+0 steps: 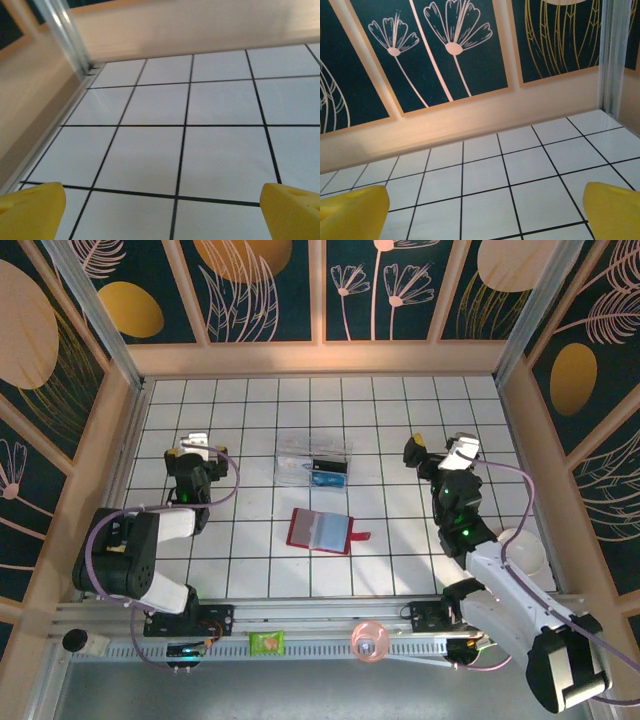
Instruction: Take the credit cards out of the card holder
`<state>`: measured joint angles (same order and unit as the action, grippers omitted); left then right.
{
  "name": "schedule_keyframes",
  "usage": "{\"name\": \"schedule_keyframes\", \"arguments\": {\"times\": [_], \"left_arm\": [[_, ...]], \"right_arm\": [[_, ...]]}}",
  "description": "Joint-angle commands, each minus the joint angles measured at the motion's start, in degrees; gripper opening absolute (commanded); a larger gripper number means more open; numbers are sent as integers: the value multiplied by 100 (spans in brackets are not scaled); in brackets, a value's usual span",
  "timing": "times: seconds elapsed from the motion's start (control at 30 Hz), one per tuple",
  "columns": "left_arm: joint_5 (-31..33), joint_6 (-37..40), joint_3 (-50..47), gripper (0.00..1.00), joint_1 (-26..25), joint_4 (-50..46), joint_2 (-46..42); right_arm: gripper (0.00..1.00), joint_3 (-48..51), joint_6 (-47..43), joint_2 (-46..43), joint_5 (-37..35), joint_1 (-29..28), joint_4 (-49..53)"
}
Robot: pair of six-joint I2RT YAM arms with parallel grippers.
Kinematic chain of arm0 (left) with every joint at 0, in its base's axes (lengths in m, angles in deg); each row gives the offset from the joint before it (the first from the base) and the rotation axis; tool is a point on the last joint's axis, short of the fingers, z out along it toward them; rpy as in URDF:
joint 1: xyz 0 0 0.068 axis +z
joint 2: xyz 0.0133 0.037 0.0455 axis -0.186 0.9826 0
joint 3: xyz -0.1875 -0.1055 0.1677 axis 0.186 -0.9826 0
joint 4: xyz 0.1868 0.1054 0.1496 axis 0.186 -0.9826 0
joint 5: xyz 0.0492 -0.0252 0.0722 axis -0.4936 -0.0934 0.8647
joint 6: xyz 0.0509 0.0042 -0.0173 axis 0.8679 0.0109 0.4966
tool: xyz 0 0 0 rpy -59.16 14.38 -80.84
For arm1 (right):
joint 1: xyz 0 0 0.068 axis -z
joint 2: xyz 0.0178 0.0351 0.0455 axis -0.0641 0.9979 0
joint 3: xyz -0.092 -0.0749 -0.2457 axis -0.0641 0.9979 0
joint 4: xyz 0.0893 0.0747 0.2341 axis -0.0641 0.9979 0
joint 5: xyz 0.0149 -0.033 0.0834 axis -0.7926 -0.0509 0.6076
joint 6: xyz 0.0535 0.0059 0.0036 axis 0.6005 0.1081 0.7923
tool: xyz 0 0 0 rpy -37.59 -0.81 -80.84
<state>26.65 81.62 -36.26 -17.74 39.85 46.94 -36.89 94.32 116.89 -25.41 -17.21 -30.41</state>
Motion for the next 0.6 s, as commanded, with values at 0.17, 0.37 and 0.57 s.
{"name": "schedule_keyframes", "arguments": {"times": [0.17,0.37,0.57], "left_arm": [[-558,-613,-273,99,369,661,-162],[-258,-711,-281,99,378,914,69],[242,-815,-1836,99,378,4182,316]], "right_arm": [[99,-29,31,81,444,233,-334],[99,150,78,85,582,351,-599],[99,412,-31,240,512,639,-957]]}}
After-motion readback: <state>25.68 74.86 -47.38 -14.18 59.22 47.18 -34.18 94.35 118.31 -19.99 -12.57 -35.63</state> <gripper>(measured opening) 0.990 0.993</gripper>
